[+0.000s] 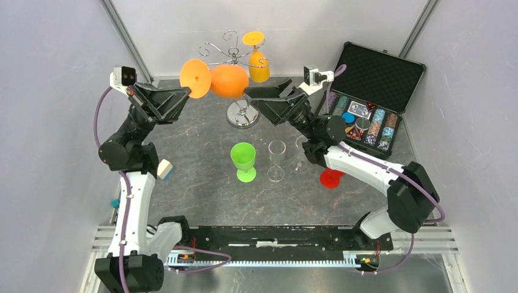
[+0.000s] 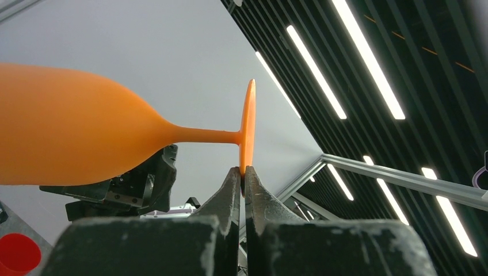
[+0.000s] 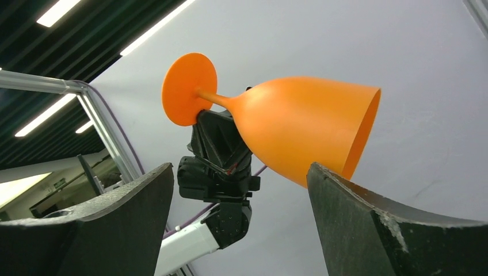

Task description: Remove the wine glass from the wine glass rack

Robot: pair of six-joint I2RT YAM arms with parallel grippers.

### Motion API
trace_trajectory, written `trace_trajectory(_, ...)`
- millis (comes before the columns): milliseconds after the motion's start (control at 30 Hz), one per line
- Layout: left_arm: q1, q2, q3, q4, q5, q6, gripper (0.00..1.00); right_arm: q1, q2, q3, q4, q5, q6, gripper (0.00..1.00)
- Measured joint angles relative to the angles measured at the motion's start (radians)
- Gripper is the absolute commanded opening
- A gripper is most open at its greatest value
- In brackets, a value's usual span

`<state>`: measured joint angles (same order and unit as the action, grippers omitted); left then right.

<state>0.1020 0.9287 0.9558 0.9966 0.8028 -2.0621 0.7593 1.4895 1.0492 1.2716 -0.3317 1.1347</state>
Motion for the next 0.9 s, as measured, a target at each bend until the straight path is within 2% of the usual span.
trace_trajectory(333,0.000,0.000,0.001,-0.006,-0.014,-0.005,0.02,0.000,-0.052,-0.061,-0.102,0.109,-0.119,0.93)
trace_trajectory(467,0.000,0.000,0.001,-0.008,-0.016,-0.005,0.02,0.000,-0.005,-0.029,-0.076,0.098,-0.117,0.91)
trace_trajectory(567,0.000,0.000,0.001,-0.012,-0.016,-0.005,0.02,0.000,0.060,0.011,0.006,0.062,-0.096,0.88)
trace_trajectory(700,0.000,-0.001,0.001,-0.014,-0.016,-0.005,0.02,0.000,0.113,0.024,0.135,0.024,-0.036,0.75)
trace_trajectory(900,0.000,-0.013,0.000,-0.023,-0.021,-0.010,0.02,0.001,0.164,0.056,0.186,-0.011,0.049,0.44)
